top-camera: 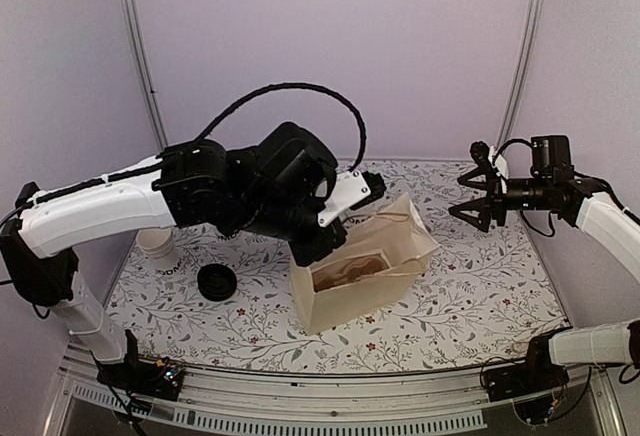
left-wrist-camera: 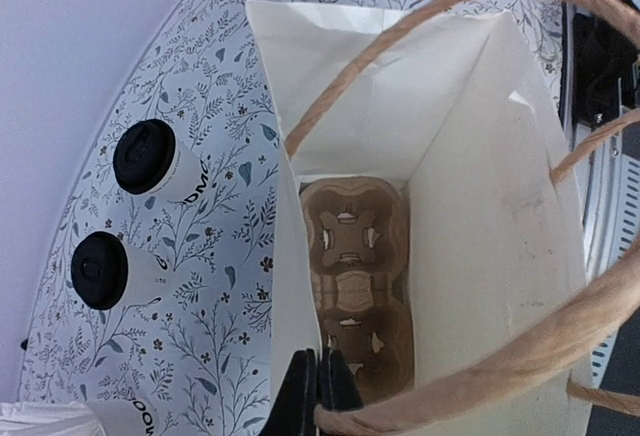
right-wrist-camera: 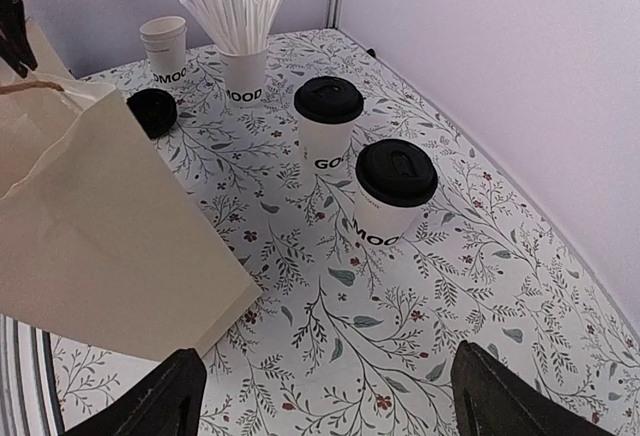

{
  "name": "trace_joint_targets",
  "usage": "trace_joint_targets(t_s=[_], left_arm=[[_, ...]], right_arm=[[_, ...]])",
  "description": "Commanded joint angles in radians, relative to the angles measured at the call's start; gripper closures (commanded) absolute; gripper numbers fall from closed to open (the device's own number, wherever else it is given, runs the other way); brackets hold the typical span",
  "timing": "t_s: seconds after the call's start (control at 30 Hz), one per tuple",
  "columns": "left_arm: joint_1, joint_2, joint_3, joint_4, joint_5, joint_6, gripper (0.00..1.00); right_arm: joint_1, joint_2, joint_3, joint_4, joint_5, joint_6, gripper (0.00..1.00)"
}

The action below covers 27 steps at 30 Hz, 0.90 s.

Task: Pack the takeout coffee

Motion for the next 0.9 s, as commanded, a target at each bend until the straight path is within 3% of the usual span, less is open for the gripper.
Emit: trace_joint_targets(t_s=[0.0, 0.23, 0.63, 0.87], left_arm=[[-0.132, 0.002, -0.033, -0.003, -0.277, -0.054, 1.0], [-0.334, 0.097, 0.023, -0.082, -0.513, -0.111, 1.0], [-0.508, 0.275, 0.306, -0.284, -0.455, -0.287, 1.0], [-0.52, 0.277, 0.313, -0.282, -0.418, -0.318, 1.0]], right_arm=[[-0.006, 0.012, -0.016, 0.019, 0.001, -0.002, 0.12], [-0.006, 0.014, -0.019, 0.02, 0.005, -0.004, 0.12], [-0.008, 0.012, -0.015, 0.012, 0.0, 0.0, 0.12], [-0.009, 0.013, -0.01, 0.002, -0.022, 0.001, 0.12]])
